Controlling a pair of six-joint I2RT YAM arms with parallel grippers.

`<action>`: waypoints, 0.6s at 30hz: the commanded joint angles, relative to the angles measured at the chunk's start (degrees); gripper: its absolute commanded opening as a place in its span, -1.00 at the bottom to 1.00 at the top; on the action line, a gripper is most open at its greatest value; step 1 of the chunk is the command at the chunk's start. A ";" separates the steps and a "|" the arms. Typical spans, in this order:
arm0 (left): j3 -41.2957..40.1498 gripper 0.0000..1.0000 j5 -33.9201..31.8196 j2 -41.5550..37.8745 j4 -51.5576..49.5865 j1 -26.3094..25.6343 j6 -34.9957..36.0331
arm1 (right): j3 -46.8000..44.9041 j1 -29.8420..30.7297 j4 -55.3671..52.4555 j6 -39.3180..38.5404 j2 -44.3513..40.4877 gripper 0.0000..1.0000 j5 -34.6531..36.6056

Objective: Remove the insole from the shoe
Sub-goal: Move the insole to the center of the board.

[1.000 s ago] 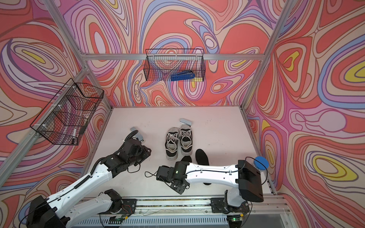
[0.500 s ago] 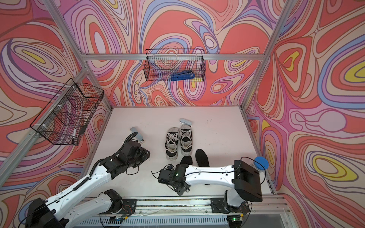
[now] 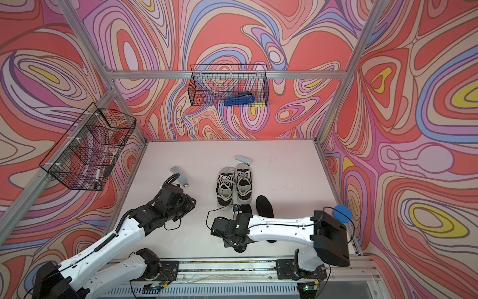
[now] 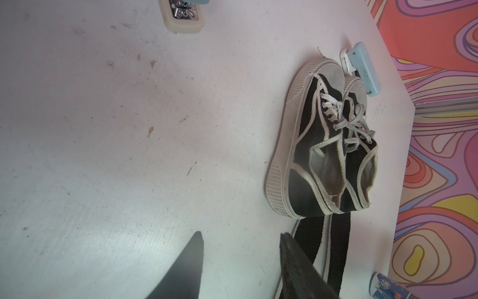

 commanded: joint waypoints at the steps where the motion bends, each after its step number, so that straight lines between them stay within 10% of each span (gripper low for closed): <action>1: -0.69 0.01 -1.35 -1.29 -2.08 0.42 0.00 | 0.91 -1.02 1.24 0.48 4.59 0.97 2.66; 18: -1.21 -0.05 -1.48 -1.52 -2.91 1.02 0.22 | -9.22 -5.88 3.28 -4.48 2.27 0.46 0.54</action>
